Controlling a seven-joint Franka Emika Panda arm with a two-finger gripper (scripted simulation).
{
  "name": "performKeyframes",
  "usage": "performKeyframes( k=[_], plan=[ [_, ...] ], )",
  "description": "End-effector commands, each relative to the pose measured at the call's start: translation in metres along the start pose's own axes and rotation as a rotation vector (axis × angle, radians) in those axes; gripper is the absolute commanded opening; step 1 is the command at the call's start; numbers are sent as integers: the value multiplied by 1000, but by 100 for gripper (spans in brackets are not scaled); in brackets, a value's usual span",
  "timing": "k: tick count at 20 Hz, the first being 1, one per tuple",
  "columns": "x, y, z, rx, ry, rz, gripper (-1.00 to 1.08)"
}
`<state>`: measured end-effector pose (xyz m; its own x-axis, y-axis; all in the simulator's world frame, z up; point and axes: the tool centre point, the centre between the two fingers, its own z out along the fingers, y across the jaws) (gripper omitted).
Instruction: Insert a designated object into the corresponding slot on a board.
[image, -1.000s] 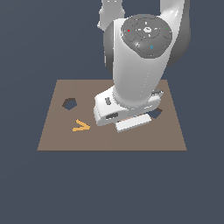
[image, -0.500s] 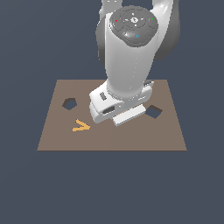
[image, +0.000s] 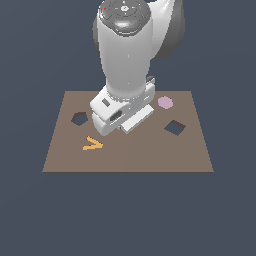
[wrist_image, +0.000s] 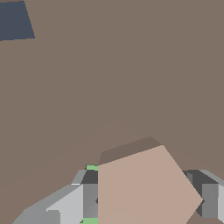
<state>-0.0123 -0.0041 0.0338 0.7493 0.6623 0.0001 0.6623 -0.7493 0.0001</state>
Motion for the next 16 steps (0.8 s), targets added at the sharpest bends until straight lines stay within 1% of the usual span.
performKeyframes(
  k=[1,8,16],
  plan=[
    [-14,4,-1,-1,0,-80,-100],
    [-50,22,-2,-1,0,-300,-100],
    [-83,51,-4,-1,0,-543,-100]
  ],
)
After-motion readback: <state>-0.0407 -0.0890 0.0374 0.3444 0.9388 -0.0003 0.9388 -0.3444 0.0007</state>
